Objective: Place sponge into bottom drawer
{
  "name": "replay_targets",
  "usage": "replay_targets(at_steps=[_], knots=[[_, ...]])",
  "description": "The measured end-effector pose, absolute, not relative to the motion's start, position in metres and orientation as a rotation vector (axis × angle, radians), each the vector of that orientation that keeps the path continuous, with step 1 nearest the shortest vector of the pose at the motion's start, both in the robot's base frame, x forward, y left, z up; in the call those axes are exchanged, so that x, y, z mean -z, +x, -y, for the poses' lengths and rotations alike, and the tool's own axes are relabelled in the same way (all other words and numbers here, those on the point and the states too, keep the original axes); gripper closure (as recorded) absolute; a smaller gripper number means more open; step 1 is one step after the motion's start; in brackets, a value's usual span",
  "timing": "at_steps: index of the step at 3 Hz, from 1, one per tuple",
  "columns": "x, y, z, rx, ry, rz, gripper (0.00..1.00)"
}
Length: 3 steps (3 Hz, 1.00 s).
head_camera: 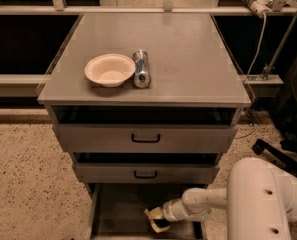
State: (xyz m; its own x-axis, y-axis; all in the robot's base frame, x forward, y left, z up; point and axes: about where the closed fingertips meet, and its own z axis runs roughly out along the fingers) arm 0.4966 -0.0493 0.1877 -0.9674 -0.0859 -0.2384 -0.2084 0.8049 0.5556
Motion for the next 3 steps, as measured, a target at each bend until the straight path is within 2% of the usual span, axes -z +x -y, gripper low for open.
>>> replay_targets(at_steps=[1,2,3], knots=[[-0.1877,0.4966,0.0493,-0.894,-0.23,-2.79,0.12],[-0.1877,0.4966,0.0493,-0.894,-0.23,-2.79,0.0],[-0.1877,0.4966,0.0492,-0.894,-0.23,-2.79,0.0]])
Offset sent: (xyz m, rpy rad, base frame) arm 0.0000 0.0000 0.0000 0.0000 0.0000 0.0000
